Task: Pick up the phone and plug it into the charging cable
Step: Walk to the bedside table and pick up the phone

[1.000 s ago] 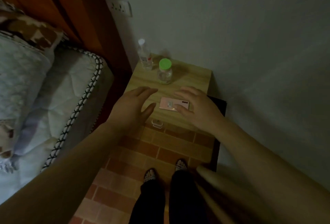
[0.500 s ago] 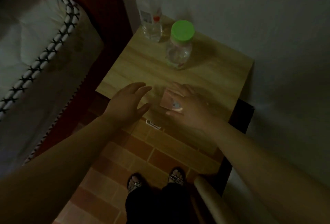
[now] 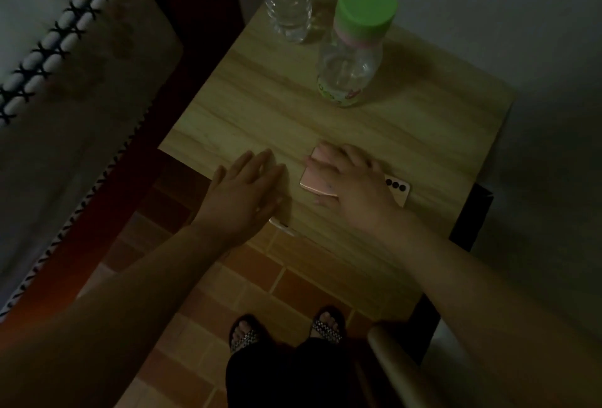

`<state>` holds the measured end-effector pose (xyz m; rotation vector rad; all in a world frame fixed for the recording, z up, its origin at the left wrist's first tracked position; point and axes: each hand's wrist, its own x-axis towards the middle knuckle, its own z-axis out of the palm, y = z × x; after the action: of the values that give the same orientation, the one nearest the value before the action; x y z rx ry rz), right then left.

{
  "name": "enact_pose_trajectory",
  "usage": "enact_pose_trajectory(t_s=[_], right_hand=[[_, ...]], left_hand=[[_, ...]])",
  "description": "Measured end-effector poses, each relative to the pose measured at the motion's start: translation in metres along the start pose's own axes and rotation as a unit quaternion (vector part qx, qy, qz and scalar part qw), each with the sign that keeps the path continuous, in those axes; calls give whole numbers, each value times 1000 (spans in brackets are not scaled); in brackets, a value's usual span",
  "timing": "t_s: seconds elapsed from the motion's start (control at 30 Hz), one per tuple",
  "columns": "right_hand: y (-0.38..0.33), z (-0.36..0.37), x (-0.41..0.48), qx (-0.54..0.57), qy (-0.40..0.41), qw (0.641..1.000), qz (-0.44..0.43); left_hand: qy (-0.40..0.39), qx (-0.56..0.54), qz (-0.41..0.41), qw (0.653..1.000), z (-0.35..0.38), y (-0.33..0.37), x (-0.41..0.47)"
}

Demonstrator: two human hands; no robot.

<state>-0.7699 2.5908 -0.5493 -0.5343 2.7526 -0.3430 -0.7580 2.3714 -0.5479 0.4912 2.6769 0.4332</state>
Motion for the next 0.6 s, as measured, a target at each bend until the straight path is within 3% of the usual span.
enact_pose_trajectory(t_s=[0.27, 0.43, 0.6], right_hand=[[-9, -6, -7, -17, 14, 1000, -2], [-12, -23, -20, 108, 30, 994, 13], [-43, -59, -49, 278, 54, 957, 58]], left_hand=[[0, -32, -11, 999, -14, 5, -3], [29, -68, -29, 997, -37, 20, -20], [51, -121, -52, 990, -87, 49, -57]])
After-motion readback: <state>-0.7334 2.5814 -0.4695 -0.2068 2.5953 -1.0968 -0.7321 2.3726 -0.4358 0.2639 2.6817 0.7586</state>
